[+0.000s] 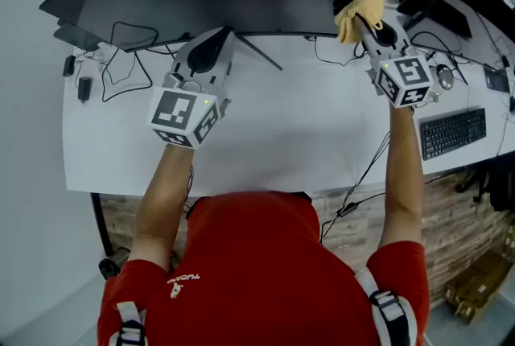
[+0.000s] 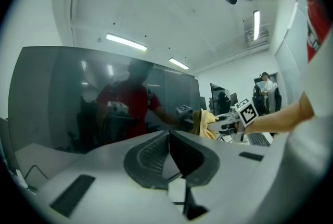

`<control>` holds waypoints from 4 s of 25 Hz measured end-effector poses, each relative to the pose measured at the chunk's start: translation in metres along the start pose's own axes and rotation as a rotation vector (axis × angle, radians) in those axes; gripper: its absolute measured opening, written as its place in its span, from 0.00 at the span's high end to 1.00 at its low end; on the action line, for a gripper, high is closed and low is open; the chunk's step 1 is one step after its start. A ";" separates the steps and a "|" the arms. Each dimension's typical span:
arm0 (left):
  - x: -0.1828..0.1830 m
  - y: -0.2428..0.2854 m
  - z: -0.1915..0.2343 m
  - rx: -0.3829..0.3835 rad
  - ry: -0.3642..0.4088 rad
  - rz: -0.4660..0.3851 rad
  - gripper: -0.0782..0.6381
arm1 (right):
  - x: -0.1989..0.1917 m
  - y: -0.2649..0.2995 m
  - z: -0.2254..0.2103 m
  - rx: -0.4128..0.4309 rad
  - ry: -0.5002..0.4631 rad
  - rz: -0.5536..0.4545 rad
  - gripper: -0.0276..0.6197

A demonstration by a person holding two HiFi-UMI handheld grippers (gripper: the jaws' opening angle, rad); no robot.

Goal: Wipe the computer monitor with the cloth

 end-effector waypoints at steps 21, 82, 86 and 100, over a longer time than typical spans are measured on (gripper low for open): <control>-0.022 -0.015 0.007 0.044 -0.013 0.022 0.88 | -0.126 0.026 0.015 0.031 0.139 0.220 0.84; -0.058 -0.106 0.196 0.224 -0.079 0.058 0.88 | -0.096 0.244 0.191 0.323 0.461 0.132 0.83; -0.060 -0.118 0.221 0.241 -0.077 0.057 0.88 | -0.088 0.268 0.212 0.345 0.471 0.120 0.83; -0.080 -0.165 0.309 0.289 -0.108 0.060 0.88 | -0.055 0.363 0.295 0.413 0.484 0.109 0.83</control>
Point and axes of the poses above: the fingertips, and each gripper's own axes: y forward along the fingers, z to its left, x out of its top, the point moved 5 cm from there along -y, backward along the fingers, and after that the axes turned 14 degrees about x, right-handed, at the moved point
